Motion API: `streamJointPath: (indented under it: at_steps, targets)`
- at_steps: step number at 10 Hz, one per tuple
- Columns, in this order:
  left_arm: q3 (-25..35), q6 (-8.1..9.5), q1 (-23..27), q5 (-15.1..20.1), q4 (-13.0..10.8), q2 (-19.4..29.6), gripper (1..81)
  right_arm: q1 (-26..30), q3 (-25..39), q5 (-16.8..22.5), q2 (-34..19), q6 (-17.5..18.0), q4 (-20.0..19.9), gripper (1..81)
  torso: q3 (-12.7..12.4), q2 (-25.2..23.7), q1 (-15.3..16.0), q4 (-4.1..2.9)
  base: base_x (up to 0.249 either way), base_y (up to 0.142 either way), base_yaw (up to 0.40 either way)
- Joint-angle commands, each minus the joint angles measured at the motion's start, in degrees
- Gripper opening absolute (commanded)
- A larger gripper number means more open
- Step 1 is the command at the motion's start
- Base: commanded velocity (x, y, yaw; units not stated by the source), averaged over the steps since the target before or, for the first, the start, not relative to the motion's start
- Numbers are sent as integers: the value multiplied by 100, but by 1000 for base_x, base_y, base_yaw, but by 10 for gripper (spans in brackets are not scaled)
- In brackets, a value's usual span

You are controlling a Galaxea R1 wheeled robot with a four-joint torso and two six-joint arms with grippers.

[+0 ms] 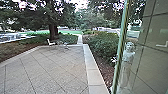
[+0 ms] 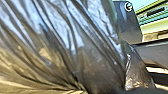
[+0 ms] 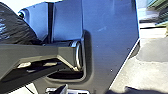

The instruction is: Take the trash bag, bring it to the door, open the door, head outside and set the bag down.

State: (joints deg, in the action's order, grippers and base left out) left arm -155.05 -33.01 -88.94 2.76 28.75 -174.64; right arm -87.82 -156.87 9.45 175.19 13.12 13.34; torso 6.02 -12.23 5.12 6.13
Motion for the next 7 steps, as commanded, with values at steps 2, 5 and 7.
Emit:
streamJointPath:
  at_steps: [2, 5, 7]
  targets:
    - [-8, -47, 250, 392, 35, 69, 10, 260, 87, 312, 141, 7, 46, 811, -2, -2, -5, 0, 115, 0, 0]
    - [-8, -39, 250, 384, 35, 69, 10, 260, 96, 303, 150, -2, 81, 811, 2, 5, 2, -568, 116, 0, 0]
    - [-8, -39, 258, 384, 35, 69, 10, 260, 79, 303, 150, -2, 73, 811, 2, 2, 2, -315, 116, 0, 0]
